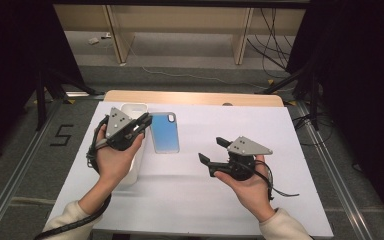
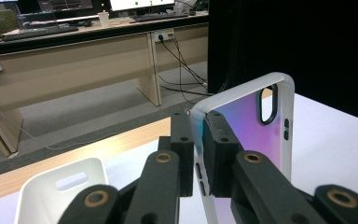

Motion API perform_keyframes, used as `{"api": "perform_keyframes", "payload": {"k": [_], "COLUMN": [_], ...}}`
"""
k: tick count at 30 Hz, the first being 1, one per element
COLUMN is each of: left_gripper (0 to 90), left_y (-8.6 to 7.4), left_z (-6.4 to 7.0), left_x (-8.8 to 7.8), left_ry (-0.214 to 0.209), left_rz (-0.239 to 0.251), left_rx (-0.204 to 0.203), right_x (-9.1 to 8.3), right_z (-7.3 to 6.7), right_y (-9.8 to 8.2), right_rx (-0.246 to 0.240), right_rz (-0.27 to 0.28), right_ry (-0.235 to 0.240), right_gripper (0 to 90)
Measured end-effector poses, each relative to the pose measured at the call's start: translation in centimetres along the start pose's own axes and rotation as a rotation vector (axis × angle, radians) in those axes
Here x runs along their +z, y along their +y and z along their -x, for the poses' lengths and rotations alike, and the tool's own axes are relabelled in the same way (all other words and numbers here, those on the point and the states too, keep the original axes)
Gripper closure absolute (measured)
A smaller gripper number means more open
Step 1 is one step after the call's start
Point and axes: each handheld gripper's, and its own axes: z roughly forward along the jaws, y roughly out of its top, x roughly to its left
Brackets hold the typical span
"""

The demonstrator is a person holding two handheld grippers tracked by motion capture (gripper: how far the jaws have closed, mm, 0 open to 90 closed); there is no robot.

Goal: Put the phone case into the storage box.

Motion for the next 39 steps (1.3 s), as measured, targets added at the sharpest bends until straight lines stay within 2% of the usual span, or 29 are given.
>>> {"api": "perform_keyframes", "payload": {"k": [2,4,5,16,22,28,30,34,39], "left_gripper": [82.8,82.8,82.8,82.8,82.8,82.8,82.8,82.8,82.8], "left_y": [0.0,0.1,0.2,0.4,0.6,0.8,0.9,1.1,1.2], "left_z": [-0.3,-0.4,-0.6,-1.6,-1.9,-2.4,-2.5,-2.9,-3.3], "left_x": [-0.1,-0.2,-0.3,-0.8,-1.0,-1.3,-1.3,-1.5,-1.6], "left_ry": [0.005,0.006,0.012,0.034,0.046,0.058,0.062,0.068,0.071], "left_rz": [-0.001,-0.003,0.000,0.003,0.004,0.011,0.013,0.017,0.015], "left_rx": [-0.002,0.000,-0.003,-0.013,-0.007,-0.014,-0.013,-0.020,-0.016], "right_x": [-0.1,-0.2,-0.5,-1.1,-1.3,-1.5,-1.8,-1.8,-2.1], "right_z": [0.2,0.4,0.5,1.4,1.6,1.7,1.8,1.9,2.1], "right_y": [-0.2,-0.3,-0.3,-1.1,-1.4,-1.5,-1.5,-1.8,-2.1], "right_rx": [0.006,-0.007,0.003,0.009,0.014,0.014,0.018,0.012,0.016], "right_rz": [0.006,0.026,-0.001,-0.002,-0.017,0.004,-0.013,0.012,-0.003], "right_ry": [-0.002,-0.014,-0.006,-0.045,-0.041,-0.045,-0.043,-0.051,-0.048], "right_gripper": [24.4,24.4,24.4,24.8,24.8,24.6,24.5,24.5,24.1]}}
